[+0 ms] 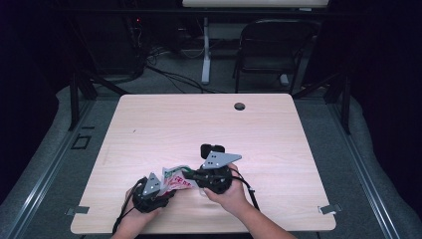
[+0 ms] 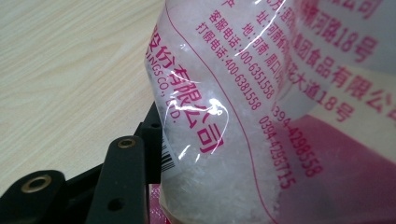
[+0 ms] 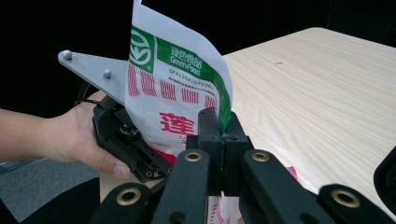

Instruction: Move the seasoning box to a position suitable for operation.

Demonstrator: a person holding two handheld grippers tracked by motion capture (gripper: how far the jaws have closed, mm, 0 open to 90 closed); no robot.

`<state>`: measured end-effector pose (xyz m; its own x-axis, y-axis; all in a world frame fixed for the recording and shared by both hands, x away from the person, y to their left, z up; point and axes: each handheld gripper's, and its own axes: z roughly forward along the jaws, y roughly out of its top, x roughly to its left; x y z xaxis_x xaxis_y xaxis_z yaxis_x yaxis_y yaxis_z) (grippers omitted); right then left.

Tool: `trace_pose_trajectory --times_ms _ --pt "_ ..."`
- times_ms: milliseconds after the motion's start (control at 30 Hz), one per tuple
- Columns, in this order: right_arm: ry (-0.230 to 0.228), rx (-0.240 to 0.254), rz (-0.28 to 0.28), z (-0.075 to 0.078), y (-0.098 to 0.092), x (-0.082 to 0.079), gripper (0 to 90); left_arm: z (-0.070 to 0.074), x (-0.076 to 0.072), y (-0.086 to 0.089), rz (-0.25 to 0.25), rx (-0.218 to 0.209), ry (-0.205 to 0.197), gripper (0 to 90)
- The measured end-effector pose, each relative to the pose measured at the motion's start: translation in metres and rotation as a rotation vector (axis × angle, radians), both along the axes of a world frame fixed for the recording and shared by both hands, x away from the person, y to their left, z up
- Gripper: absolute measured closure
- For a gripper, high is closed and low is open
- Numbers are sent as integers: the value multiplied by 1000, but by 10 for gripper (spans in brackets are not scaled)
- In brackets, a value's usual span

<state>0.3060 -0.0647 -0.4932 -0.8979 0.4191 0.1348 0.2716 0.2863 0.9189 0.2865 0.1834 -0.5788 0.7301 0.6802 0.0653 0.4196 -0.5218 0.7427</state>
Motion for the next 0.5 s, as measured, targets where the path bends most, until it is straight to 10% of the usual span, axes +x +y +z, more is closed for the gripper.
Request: trace_pose_trajectory --times_ms 500 --pt "-55 -27 -28 8 -9 -7 894 16 3 -7 -5 104 -129 566"
